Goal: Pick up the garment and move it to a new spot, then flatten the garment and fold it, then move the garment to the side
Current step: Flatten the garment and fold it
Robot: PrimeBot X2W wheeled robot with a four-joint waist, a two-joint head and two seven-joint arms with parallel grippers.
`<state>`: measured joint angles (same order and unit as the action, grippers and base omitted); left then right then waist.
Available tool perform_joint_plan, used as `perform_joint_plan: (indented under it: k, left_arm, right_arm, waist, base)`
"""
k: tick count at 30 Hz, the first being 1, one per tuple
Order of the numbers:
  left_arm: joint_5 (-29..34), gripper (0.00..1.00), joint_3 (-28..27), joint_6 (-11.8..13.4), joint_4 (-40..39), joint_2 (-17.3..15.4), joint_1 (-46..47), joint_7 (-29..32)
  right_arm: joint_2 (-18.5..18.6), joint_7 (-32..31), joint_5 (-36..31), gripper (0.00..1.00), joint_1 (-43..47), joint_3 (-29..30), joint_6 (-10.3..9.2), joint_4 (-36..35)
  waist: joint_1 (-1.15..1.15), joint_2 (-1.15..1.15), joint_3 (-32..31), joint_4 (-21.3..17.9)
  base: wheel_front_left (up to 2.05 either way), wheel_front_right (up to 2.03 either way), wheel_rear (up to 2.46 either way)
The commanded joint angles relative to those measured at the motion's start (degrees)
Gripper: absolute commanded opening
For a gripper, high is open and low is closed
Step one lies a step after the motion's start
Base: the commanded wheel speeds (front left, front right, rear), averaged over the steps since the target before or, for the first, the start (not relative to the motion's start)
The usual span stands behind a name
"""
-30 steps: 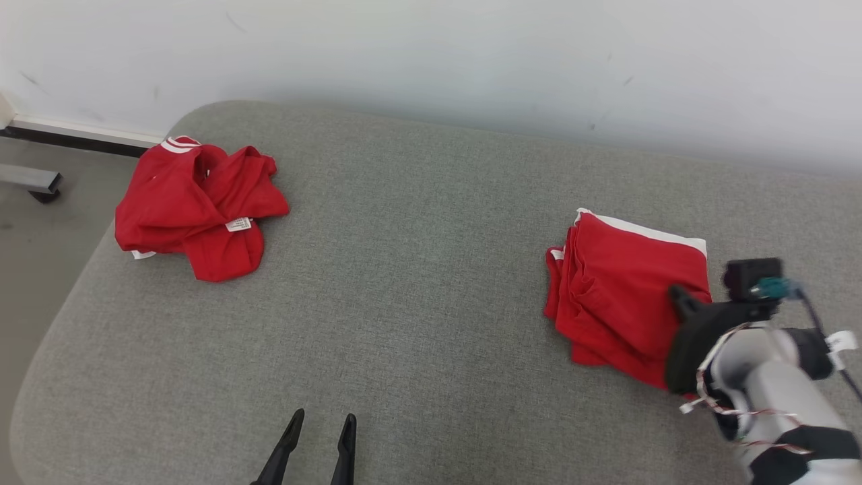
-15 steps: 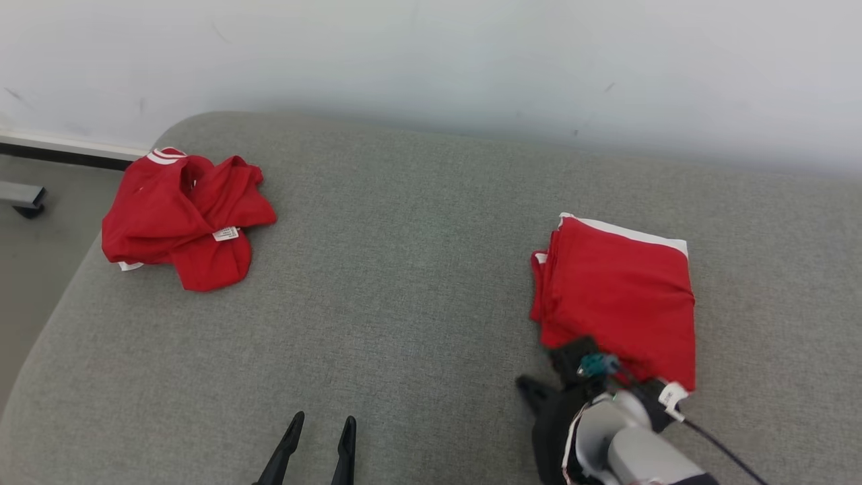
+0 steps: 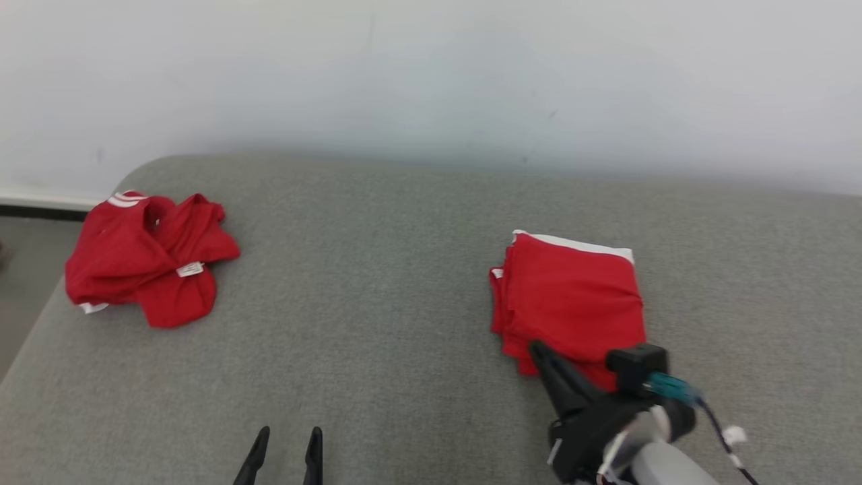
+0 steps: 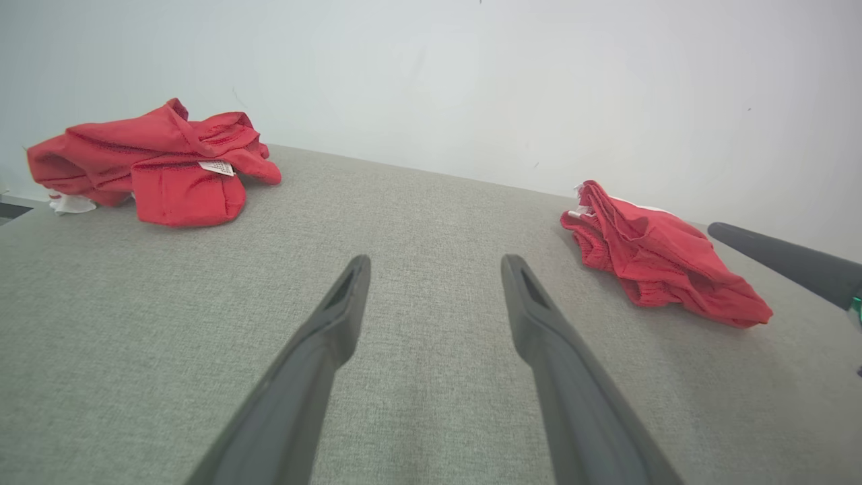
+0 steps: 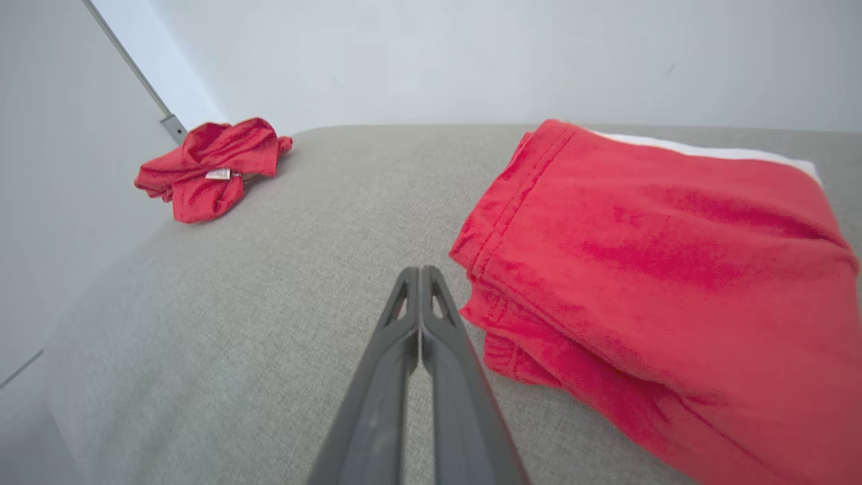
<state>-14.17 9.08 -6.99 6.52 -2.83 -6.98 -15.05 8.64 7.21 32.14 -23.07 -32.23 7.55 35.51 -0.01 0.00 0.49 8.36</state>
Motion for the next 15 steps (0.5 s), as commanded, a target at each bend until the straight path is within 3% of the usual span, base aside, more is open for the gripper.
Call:
perform_joint_plan:
  k: [1, 2, 3, 15]
  left_arm:
    - [-0.09, 1.00, -0.67, 0.44, -0.49, -0.10, -0.14, -0.18]
    - [0.17, 1.00, -0.93, 0.79, -0.62, -0.10, -0.01, -0.18]
    - [0.35, 1.00, -1.22, 0.95, -0.58, -0.10, -0.06, -0.18]
    - [-0.02, 1.00, -2.35, 1.88, -0.48, -0.10, 0.41, -0.18]
  right_arm:
    - [1.02, 2.34, -0.61, 0.36, 2.68, 2.61, -0.13, -2.07]
    - [1.42, 3.42, -1.12, 0.56, 3.86, 4.22, -0.13, -3.45]
    - [1.63, 4.29, -1.78, 1.00, 5.08, 5.95, -0.13, -4.90]
    - [0.24, 7.12, -12.32, 1.00, 23.30, 27.90, -0.13, -23.13]
  waist:
    - [0.01, 0.00, -2.03, -2.52]
    - [0.01, 0.00, -2.32, -2.92]
    - [0.01, 0.00, -2.63, -3.48]
    - [0.01, 0.00, -5.50, -6.10]
  base:
    - [0.00, 0.00, 0.00]
    - [0.00, 0.00, 0.00]
    - [0.00, 0.00, 0.00]
    - [0.00, 0.00, 0.00]
